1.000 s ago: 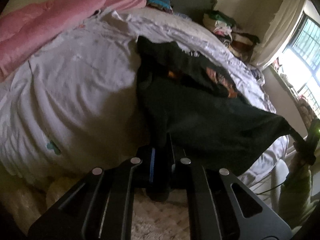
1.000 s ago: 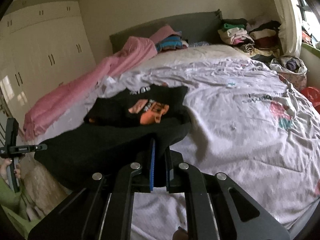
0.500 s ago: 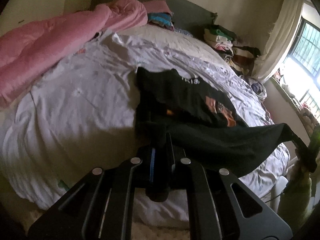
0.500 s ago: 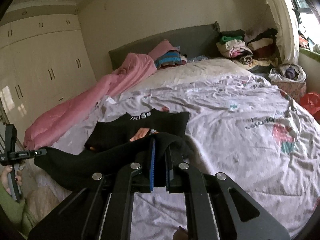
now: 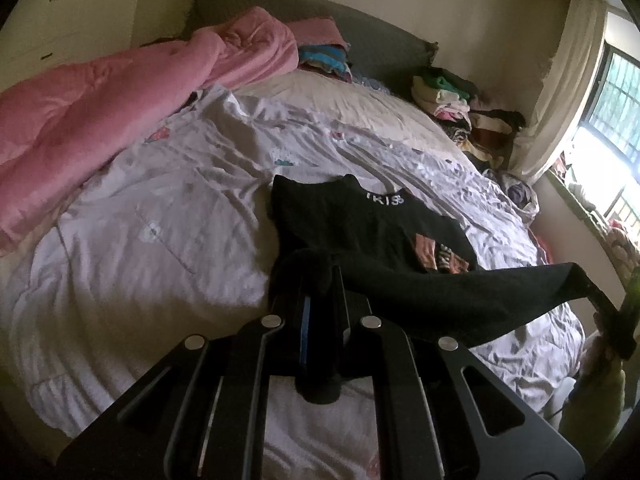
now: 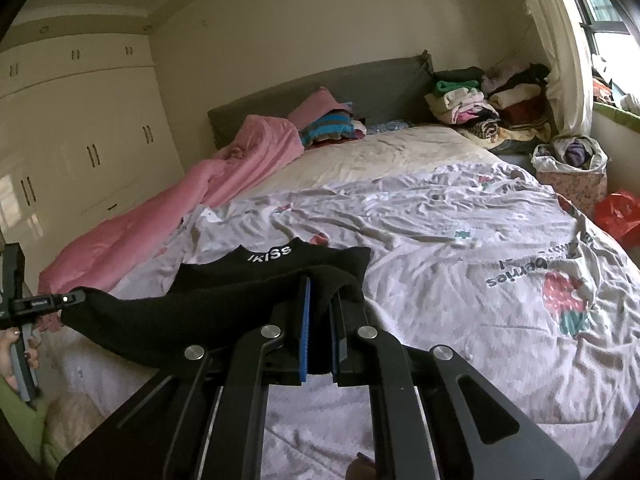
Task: Fold small clothes
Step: 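Carry the hem with both grippers up over the body toward the collar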
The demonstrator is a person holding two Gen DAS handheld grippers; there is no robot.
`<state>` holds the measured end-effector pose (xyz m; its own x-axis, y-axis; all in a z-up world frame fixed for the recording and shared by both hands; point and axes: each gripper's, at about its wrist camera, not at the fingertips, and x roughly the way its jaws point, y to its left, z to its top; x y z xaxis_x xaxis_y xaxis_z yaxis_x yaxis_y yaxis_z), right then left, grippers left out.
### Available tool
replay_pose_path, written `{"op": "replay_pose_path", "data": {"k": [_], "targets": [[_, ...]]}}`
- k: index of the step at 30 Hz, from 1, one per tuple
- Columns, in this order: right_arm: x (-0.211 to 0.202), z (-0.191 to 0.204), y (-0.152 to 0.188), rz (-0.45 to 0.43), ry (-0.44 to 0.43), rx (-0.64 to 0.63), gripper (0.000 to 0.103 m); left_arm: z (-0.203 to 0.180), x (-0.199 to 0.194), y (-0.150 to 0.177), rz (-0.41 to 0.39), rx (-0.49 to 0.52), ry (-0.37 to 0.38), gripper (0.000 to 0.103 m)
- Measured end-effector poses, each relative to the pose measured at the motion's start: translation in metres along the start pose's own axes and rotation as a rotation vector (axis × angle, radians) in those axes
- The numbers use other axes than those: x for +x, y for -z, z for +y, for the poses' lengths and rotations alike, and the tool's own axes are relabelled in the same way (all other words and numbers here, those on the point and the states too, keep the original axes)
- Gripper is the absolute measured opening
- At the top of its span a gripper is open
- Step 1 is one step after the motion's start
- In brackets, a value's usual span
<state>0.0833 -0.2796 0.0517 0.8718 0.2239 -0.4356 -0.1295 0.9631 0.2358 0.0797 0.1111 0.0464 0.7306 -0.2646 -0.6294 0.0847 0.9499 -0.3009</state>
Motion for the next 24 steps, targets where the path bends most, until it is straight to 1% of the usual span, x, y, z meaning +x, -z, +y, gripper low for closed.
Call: {"op": "replay_pose_path", "data": {"k": [4, 13, 17, 24], "targets": [[0.008, 0.001, -0.006, -0.003, 0.008, -0.017, 0.007, 0.002, 0.006, -0.006, -0.005, -0.007, -0.005, 0.002], [0.03, -0.001, -0.017, -0.002, 0.02, -0.005, 0.007, 0.005, 0.019, -0.022, -0.01, -0.022, -0.008, 0.002], [0.037, -0.001, -0.022, 0.004, 0.029, -0.022, 0.007, 0.004, 0.026, -0.029, -0.014, -0.02, -0.029, 0.002], [0.054, -0.002, -0.033, 0.017, 0.044, -0.032, 0.007, 0.006, 0.037, -0.039, -0.021, -0.023, -0.036, 0.002]]}}
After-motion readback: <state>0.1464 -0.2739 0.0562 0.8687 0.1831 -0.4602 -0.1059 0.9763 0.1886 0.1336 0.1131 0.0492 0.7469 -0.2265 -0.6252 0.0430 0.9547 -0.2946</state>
